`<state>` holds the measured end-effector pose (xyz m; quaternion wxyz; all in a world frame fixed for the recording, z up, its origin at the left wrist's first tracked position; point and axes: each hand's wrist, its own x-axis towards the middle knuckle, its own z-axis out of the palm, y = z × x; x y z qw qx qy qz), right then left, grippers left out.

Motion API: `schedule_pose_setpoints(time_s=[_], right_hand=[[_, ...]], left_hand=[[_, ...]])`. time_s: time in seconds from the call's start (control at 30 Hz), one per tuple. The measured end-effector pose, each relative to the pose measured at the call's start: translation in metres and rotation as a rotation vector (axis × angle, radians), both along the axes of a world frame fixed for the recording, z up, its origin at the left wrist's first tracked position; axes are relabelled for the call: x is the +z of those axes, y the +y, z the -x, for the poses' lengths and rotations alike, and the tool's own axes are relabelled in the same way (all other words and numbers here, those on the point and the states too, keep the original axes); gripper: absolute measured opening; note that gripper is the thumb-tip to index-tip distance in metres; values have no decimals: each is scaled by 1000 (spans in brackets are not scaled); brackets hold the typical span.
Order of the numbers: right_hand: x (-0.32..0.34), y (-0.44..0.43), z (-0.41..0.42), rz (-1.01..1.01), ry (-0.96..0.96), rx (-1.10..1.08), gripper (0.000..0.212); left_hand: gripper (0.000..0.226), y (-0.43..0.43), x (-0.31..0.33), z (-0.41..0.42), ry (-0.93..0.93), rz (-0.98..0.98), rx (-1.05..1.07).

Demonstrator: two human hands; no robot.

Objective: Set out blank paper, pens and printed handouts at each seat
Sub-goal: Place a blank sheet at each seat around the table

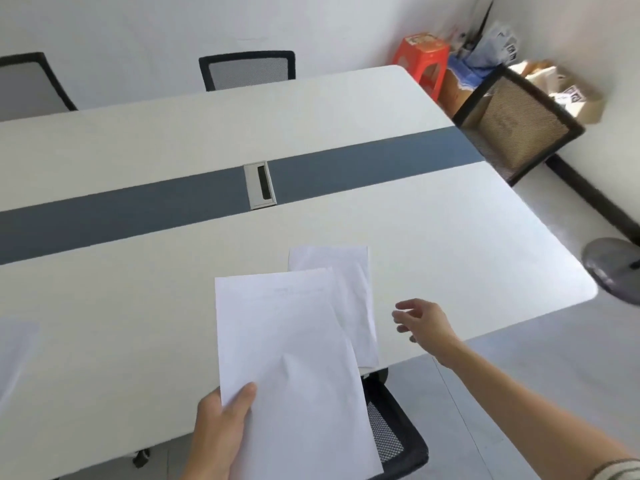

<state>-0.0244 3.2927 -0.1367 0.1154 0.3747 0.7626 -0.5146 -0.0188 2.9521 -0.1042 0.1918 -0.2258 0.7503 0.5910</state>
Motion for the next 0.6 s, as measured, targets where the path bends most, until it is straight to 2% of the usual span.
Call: schedule_pose_setpoints(time_s=[0.1,0.23,0.33,0.47,0.6], right_hand=[[29,14,-55,160,90,-56,17],[52,53,-132,288,178,-153,27],[53,97,-187,346,204,-210,27],[47,172,-258,347,197,-287,30],[44,251,-320,309,213,-375,19]], left_hand=[[10,56,10,0,17,-62,-136],[10,143,23,-18,46,-110,-307],[13,216,33,-44,84,-142,-419],[17,319,31,-91,85,-136,-508],[17,410,20,-137,33,-136,-616]])
